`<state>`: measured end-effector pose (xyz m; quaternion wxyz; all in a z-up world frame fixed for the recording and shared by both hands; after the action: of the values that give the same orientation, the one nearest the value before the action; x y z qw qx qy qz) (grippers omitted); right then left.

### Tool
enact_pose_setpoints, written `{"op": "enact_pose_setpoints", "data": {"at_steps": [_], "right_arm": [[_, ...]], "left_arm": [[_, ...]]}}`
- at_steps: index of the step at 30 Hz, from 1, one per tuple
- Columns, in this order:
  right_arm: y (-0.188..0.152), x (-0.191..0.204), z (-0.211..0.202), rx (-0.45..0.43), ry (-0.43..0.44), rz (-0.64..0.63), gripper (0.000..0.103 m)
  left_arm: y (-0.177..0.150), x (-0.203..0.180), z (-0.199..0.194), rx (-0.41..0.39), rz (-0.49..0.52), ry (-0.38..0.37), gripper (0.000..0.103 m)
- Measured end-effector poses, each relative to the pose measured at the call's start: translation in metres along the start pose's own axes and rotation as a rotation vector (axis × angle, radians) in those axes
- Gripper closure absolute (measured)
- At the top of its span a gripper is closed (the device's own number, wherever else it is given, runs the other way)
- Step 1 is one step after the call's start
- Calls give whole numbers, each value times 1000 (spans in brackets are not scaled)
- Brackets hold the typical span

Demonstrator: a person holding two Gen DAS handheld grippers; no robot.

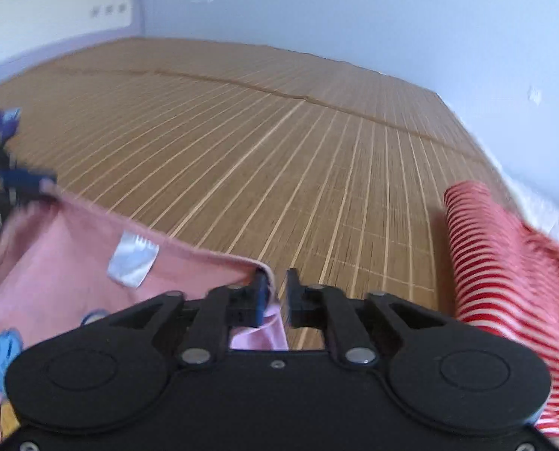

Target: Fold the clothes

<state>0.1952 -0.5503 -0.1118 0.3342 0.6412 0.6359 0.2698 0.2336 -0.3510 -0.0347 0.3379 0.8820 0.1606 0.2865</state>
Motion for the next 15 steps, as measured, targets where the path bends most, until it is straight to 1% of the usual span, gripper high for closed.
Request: {"op": "enact_pose_setpoints", "data": {"at_steps": [1,2,3,5,7,8,12,13,15], "right_arm": [[-1,-6,-2,-4,6,14,63],[-2,-12,-4,-9,11,29,60],[-3,-18,-8,-11,17,42,60],[-10,-29,-21,2,28,58,59],[-17,-40,-40,-3,47,97,58],[-19,-44,-50,-14,62,122,56],[-32,-64,-89,-66,136,232,51],[-35,-68,-93,-68,134,242,49],[-42,-74,-102,-71,137,265,48]], "left_arm": [[-2,0,6,5,-12,-1,88],[-5,1,7,2,-27,-4,79],[-7,2,8,-1,-41,-8,68],[-10,6,6,3,-65,-1,56],[-12,8,-2,-5,-77,18,48],[-12,9,-7,-10,-81,25,46],[-12,4,-30,-25,-110,20,45],[-12,1,-36,-27,-112,18,45],[-13,-7,-48,-24,-87,30,45]]}}
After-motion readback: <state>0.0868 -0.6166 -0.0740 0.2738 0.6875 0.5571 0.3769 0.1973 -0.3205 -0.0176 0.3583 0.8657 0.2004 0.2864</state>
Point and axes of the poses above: each gripper's, at about its wrist camera, not at the fingertips, and z roughly the way its jaws point, x to its left, y to its top, the point moved 7 cm from there along z, roughly the way its jaws point, and after that the axes turned 2 degrees about z, right-handed, at the moved point
